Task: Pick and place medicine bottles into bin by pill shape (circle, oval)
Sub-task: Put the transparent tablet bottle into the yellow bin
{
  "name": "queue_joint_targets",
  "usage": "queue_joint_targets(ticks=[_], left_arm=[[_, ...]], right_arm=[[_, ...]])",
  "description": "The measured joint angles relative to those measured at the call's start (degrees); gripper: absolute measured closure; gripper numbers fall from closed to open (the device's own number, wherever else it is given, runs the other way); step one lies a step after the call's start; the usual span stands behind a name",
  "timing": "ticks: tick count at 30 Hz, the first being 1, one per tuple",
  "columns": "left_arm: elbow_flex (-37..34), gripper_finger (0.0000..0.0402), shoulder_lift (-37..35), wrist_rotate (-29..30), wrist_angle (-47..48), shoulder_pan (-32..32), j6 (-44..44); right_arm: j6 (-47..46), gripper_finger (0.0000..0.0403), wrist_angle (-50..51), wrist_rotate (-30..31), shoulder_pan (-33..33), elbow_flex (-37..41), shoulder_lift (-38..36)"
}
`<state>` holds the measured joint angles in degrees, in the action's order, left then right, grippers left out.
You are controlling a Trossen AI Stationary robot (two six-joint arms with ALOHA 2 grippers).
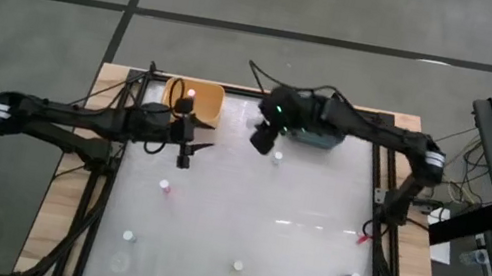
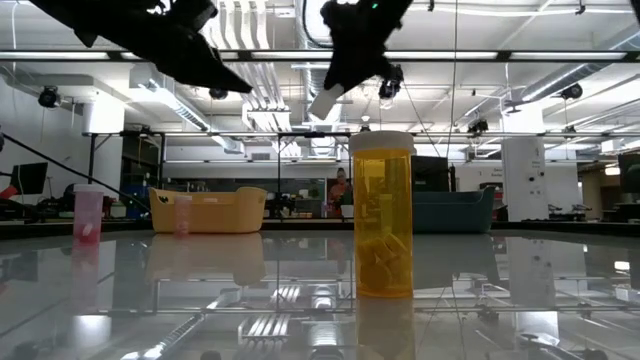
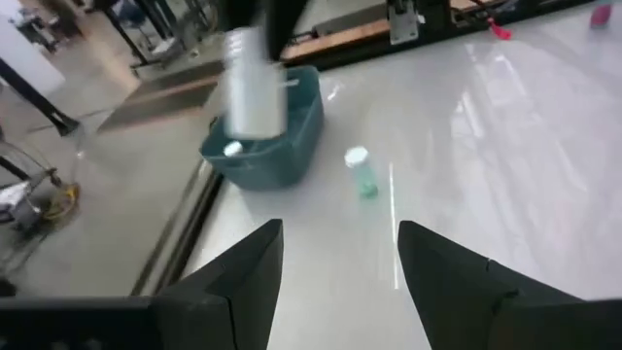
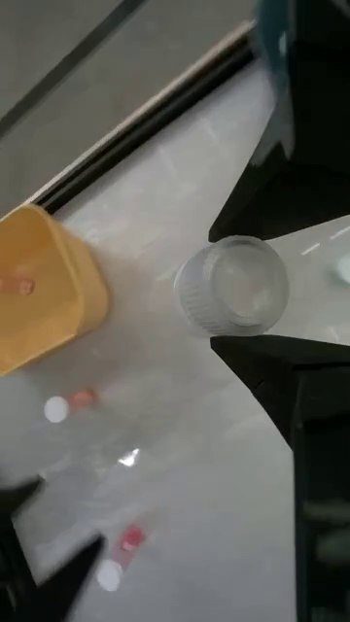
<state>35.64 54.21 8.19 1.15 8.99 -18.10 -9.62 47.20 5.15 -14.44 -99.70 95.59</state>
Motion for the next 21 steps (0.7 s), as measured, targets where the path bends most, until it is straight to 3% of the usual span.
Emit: queue_joint_targets(ticks=[5, 11, 21], left_arm=[[-4.1, 0.0212, -2.2, 0.2, -0.7, 0.0, 1.1], [-4.6, 0.0212, -5.3, 4.8, -2.6, 0.0, 1.1], [-4.6, 0.0212, -12.2, 5.6, -4.0, 0.0, -2.0]], right_arm=[[8.2, 0.0264, 0.1, -5.3, -5.1, -6.9, 6.8], [13.8, 0.0264, 2.3, -10.1, -7.7, -12.8, 11.5], [13.3, 0.0264, 18.7, -11.7, -7.8, -21.4, 8.8]])
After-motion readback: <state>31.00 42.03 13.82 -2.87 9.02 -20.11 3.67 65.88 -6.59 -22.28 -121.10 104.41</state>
